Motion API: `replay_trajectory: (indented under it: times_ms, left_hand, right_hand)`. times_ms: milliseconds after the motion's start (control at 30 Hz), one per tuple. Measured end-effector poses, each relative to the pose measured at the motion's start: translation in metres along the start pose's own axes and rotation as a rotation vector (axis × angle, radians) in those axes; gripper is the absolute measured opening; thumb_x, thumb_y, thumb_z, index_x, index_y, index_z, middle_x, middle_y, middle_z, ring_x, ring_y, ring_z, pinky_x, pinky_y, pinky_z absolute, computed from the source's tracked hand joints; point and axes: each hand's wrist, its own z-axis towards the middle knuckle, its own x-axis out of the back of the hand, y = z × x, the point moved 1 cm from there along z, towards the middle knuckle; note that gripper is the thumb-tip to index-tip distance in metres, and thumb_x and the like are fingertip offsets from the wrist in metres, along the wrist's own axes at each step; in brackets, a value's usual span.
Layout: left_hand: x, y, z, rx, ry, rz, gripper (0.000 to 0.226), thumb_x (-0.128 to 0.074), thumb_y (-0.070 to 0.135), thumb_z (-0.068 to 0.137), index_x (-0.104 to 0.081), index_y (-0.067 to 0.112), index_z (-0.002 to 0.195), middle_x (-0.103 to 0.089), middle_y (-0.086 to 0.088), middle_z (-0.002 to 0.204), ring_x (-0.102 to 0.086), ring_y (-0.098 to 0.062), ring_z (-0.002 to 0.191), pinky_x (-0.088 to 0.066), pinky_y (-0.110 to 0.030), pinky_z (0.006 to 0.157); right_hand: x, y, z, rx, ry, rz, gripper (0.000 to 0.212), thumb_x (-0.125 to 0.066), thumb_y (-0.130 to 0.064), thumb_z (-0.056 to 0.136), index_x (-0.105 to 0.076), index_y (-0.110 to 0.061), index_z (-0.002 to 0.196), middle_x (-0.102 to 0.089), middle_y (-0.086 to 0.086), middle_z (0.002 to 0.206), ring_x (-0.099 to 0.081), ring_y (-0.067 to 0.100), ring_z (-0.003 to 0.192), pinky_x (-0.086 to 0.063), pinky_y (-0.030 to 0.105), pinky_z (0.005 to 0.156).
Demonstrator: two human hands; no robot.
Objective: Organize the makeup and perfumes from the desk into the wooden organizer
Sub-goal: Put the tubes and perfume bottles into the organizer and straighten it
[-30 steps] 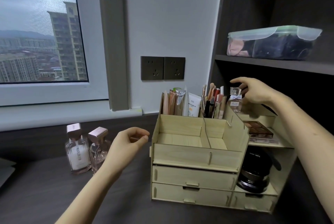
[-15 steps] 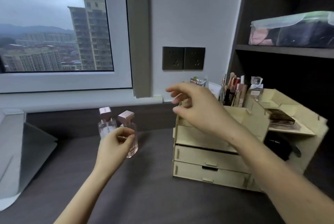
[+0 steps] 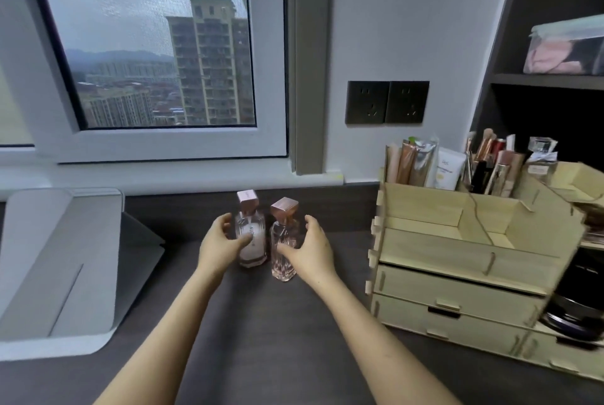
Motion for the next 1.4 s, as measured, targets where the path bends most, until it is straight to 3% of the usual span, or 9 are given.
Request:
replay_trajectory:
  times_ms: [167, 400, 633, 733, 833, 933, 1067, 1267, 1400]
  left_hand:
    - [-0.01, -0.01, 0.027, -0.028, -0.109, -0.023, 0.055, -0.073, 0.003, 0.072, -0.054, 0.012, 0.122, -0.065, -0.011, 0.119, -0.063, -0.026, 0.104, -0.049, -0.046, 0.096]
    - [0.0, -0.015, 0.019, -0.119, 0.046, 0.126, 0.032, -0.079, 0.021, 0.07, -0.062, 0.012, 0.096, -0.069, -0.008, 0.097, -0.063, -0.028, 0.09, -0.051, -0.043, 0.082]
    - [0.018, 0.042, -0.016, -0.209, -0.004, -0.063, 0.034, -0.082, 0.02, 0.066, -0.066, 0.01, 0.095, -0.071, -0.009, 0.09, -0.068, -0.028, 0.086, -0.055, -0.051, 0.081]
    - [0.019, 0.087, -0.036, -0.242, -0.061, -0.196, 0.028, -0.082, 0.019, 0.067, -0.067, 0.012, 0.09, -0.071, -0.011, 0.09, -0.069, -0.033, 0.087, -0.056, -0.052, 0.08]
    - [0.012, 0.13, -0.055, -0.283, -0.13, -0.3, 0.028, -0.08, 0.017, 0.069, -0.066, 0.009, 0.091, -0.07, -0.013, 0.092, -0.069, -0.036, 0.089, -0.059, -0.047, 0.075]
    - [-0.007, 0.168, -0.066, -0.344, -0.173, -0.285, 0.031, -0.081, 0.021, 0.067, -0.064, 0.01, 0.091, -0.069, -0.014, 0.094, -0.069, -0.031, 0.088, -0.061, -0.038, 0.065]
    - [-0.047, 0.207, -0.072, -0.37, -0.241, -0.298, 0.03, -0.081, 0.02, 0.069, -0.061, 0.009, 0.088, -0.066, -0.017, 0.094, -0.068, -0.034, 0.09, -0.06, -0.044, 0.069]
    - [-0.103, 0.226, -0.067, -0.434, -0.283, -0.153, 0.045, -0.081, 0.026, 0.068, -0.061, 0.002, 0.1, -0.068, -0.015, 0.096, -0.066, -0.03, 0.091, -0.055, -0.049, 0.081]
    - [-0.126, 0.218, -0.061, -0.444, -0.348, -0.022, 0.042, -0.081, 0.024, 0.068, -0.063, 0.004, 0.1, -0.068, -0.009, 0.093, -0.064, -0.024, 0.088, -0.053, -0.036, 0.079]
  right_hand:
    - [-0.01, -0.002, 0.018, 0.041, -0.049, -0.115, 0.06, -0.075, -0.024, 0.072, -0.049, -0.01, 0.125, -0.057, 0.008, 0.128, -0.053, 0.027, 0.12, -0.043, 0.031, 0.095]
    - [-0.004, -0.013, 0.0, 0.089, 0.033, -0.127, 0.052, -0.076, -0.028, 0.068, -0.054, -0.014, 0.113, -0.06, 0.003, 0.118, -0.056, 0.023, 0.113, -0.041, 0.027, 0.088]
    - [0.081, -0.064, -0.059, 0.258, 0.265, -0.015, 0.062, -0.079, -0.048, 0.057, -0.056, -0.028, 0.111, -0.057, -0.02, 0.093, -0.057, -0.001, 0.083, -0.036, -0.003, 0.061]
    - [0.139, -0.08, -0.079, 0.268, 0.337, 0.052, 0.053, -0.078, -0.047, 0.057, -0.058, -0.032, 0.103, -0.067, -0.018, 0.091, -0.063, -0.001, 0.081, -0.052, 0.015, 0.071]
    - [0.194, -0.084, -0.086, 0.247, 0.477, 0.02, 0.054, -0.079, -0.045, 0.059, -0.062, -0.025, 0.106, -0.069, -0.012, 0.092, -0.066, 0.009, 0.085, -0.055, 0.031, 0.076]
    - [0.234, -0.077, -0.08, 0.198, 0.63, -0.075, 0.058, -0.079, -0.044, 0.061, -0.061, -0.02, 0.11, -0.066, -0.009, 0.095, -0.064, 0.015, 0.091, -0.053, 0.034, 0.078]
    - [0.255, -0.056, -0.064, 0.115, 0.74, -0.191, 0.063, -0.078, -0.042, 0.064, -0.057, -0.013, 0.115, -0.064, 0.003, 0.107, -0.059, 0.024, 0.101, -0.039, 0.027, 0.076]
    - [0.249, -0.019, -0.043, 0.018, 0.693, -0.2, 0.062, -0.08, -0.041, 0.061, -0.055, -0.01, 0.11, -0.064, 0.007, 0.102, -0.058, 0.025, 0.092, -0.047, 0.033, 0.074]
    - [0.237, -0.006, -0.031, -0.034, 0.622, -0.221, 0.062, -0.082, -0.043, 0.06, -0.054, -0.01, 0.105, -0.062, 0.006, 0.101, -0.058, 0.024, 0.089, -0.049, 0.033, 0.069]
